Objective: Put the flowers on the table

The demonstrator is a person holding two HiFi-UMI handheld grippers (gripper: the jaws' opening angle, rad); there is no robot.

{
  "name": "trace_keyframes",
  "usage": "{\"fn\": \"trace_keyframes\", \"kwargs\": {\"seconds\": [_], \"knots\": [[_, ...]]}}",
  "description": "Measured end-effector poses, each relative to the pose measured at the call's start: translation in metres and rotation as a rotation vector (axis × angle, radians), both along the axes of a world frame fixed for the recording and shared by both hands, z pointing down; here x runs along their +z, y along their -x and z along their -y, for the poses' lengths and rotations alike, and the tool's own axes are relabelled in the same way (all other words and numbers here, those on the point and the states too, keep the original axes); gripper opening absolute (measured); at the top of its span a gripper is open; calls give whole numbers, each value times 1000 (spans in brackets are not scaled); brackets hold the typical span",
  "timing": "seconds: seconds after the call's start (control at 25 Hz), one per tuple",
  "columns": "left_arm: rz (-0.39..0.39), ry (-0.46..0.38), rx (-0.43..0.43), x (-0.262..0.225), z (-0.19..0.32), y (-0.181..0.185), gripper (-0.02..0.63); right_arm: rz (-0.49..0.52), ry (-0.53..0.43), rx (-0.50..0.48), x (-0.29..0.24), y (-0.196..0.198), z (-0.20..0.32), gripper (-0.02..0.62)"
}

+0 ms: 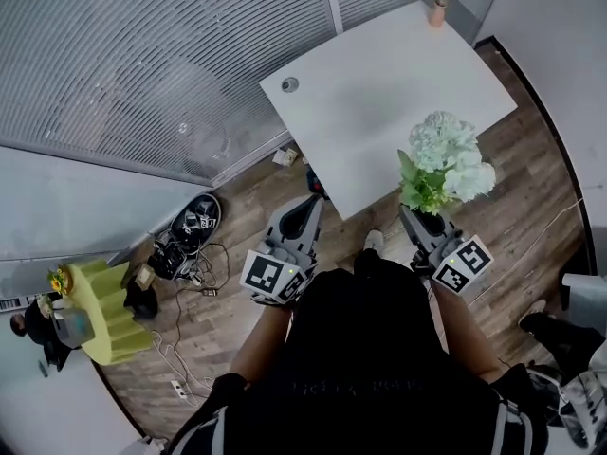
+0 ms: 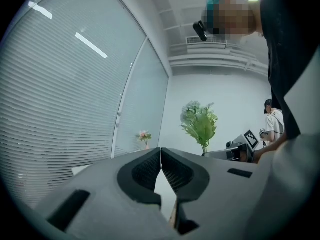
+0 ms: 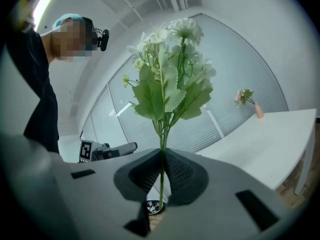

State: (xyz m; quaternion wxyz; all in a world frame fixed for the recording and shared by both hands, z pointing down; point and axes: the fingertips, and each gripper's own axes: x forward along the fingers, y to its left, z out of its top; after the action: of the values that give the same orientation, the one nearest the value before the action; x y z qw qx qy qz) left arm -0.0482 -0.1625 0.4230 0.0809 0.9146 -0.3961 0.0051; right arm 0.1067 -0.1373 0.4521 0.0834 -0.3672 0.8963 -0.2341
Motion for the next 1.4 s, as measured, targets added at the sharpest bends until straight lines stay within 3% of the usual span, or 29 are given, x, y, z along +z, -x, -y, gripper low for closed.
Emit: {"fn": "trace_keyframes", "kwargs": {"seconds": [0.32, 0.6, 1.08, 1.4], "knots": [[9, 32, -25, 13, 41, 6, 20, -101, 98, -34, 31, 7, 61, 38], [15, 57, -3, 27, 36, 5, 20, -143, 155, -13, 55, 8, 75, 38], [26, 124, 44, 48, 71, 12, 20, -364, 401, 9, 181, 13, 125, 38], [27, 143, 45, 58, 91, 14, 20, -417, 525, -16, 242, 15, 136, 38]]}}
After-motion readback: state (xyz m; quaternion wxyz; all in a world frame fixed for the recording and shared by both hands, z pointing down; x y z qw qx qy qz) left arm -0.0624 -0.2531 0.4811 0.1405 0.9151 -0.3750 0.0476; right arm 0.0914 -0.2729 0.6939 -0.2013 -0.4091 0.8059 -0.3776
